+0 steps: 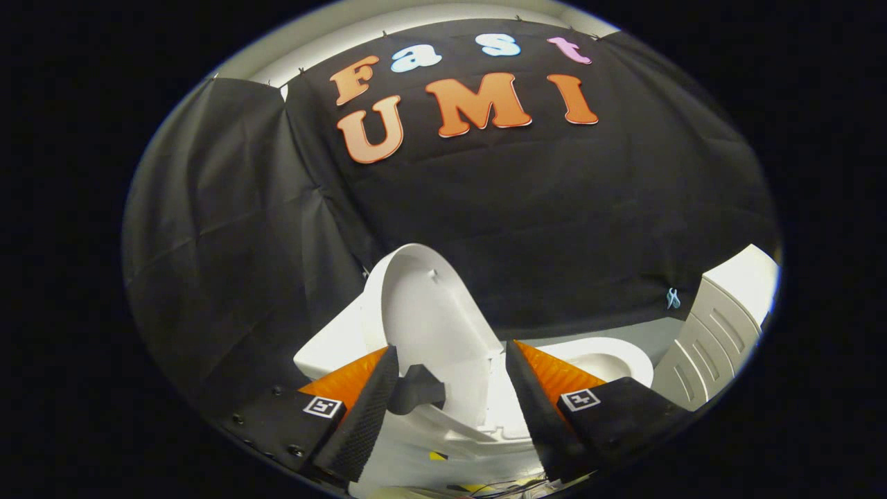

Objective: Open the toilet lid.

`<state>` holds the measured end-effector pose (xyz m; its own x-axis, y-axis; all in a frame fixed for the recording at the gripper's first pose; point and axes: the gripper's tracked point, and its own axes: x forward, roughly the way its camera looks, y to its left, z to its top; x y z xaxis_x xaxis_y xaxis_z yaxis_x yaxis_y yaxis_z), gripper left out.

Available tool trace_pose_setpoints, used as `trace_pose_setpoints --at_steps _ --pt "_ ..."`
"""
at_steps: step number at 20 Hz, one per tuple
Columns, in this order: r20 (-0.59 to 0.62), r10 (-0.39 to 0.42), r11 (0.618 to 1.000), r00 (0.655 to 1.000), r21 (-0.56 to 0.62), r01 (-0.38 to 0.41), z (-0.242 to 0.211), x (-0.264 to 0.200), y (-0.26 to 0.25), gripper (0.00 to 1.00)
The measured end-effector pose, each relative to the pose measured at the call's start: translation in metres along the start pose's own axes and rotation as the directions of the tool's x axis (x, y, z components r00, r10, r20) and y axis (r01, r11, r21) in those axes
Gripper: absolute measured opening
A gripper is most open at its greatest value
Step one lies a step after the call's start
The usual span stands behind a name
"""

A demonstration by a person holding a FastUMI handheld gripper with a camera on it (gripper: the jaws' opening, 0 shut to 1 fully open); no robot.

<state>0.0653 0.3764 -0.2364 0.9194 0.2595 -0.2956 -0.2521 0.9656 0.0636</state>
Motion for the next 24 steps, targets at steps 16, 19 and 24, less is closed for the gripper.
trace_pose_setpoints --at_steps 16,19,24 --pt "0.229 -0.212 0.973 0.950 -0.040 0.227 0.143 -0.105 -0.157 0.99" --pt "0.240 -0.212 0.975 0.947 -0.019 0.224 0.153 -0.118 -0.159 0.98" --pt "0.245 -0.218 0.973 0.945 -0.015 0.229 0.151 -0.124 -0.161 0.98"
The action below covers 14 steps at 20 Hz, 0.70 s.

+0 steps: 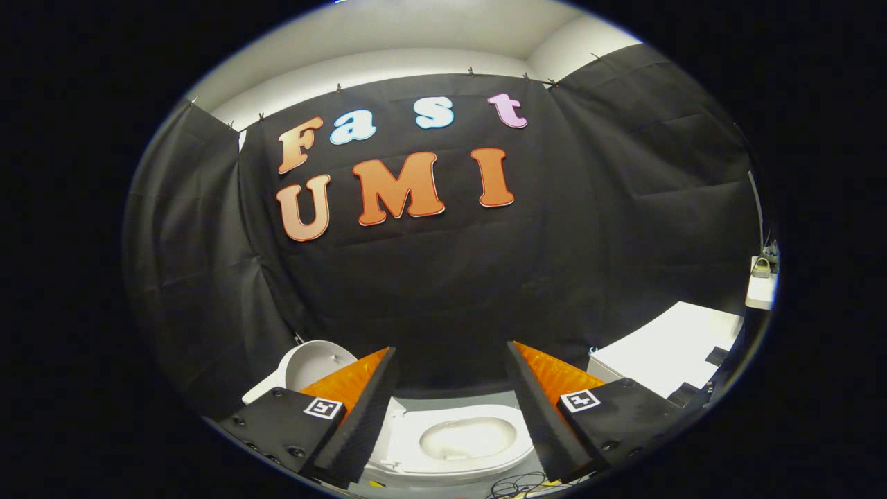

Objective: Open the toilet lid.

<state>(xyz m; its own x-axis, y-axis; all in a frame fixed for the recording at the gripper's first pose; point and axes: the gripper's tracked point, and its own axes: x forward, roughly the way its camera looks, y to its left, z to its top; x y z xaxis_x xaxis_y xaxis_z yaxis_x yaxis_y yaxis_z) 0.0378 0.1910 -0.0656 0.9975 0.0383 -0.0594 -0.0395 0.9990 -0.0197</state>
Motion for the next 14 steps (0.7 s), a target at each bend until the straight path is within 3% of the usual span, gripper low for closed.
trace_pose_setpoints --at_steps 14 --pt "0.006 -0.002 1.000 1.000 0.026 0.002 0.004 -0.006 -0.004 0.98"
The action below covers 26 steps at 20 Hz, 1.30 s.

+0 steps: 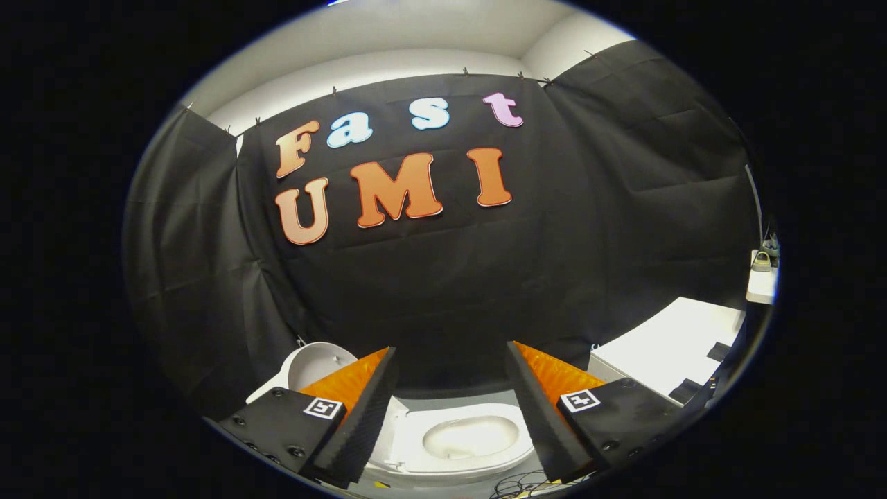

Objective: Open the toilet lid.

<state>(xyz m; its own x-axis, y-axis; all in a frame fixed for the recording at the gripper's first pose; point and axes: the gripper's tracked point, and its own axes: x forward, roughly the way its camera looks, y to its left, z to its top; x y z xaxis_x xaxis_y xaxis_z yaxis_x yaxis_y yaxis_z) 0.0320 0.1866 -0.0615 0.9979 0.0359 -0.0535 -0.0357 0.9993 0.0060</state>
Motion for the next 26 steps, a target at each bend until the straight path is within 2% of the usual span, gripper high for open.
trace_pose_setpoints --at_steps 26 --pt "0.004 0.007 1.000 1.000 -0.022 -0.007 0.0014 -0.0012 0.0074 0.98"
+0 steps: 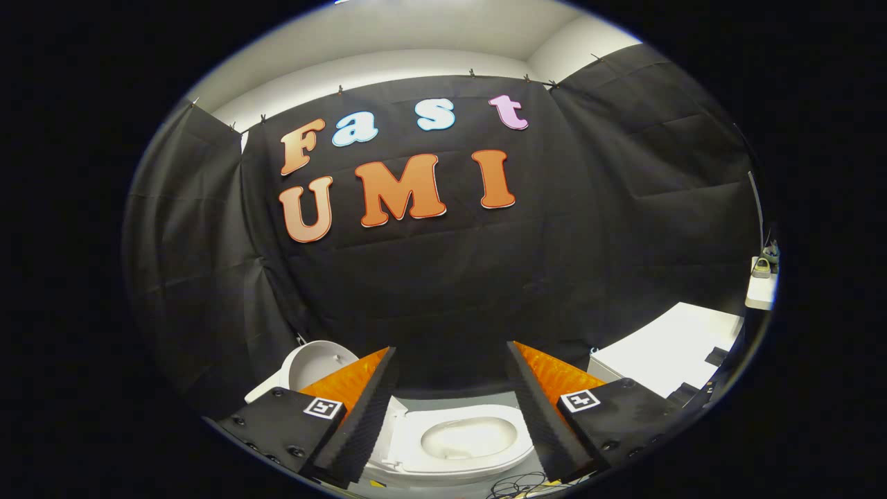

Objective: Open the toilet lid.

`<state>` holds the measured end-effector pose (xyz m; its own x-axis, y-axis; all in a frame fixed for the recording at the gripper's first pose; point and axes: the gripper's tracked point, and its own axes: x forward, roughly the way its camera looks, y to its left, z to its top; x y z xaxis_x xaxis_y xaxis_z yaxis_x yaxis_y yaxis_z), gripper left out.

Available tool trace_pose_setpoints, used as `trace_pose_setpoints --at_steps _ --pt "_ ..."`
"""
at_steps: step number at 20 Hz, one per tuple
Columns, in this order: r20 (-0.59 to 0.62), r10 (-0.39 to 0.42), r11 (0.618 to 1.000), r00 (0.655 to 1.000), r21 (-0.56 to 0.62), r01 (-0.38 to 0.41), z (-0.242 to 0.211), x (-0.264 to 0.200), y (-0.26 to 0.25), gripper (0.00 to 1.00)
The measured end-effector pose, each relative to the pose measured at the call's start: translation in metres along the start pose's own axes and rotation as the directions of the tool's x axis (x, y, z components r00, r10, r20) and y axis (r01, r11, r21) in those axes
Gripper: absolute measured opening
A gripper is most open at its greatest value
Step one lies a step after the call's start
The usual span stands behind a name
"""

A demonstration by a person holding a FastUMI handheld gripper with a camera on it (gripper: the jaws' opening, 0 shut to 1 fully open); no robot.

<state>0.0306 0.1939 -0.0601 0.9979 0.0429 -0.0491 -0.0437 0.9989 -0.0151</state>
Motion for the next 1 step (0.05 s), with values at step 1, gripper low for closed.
trace_pose_setpoints --at_steps 1 --pt "0.001 -0.001 1.000 1.000 0.000 0.001 0.0003 0.0003 0.0000 0.98"
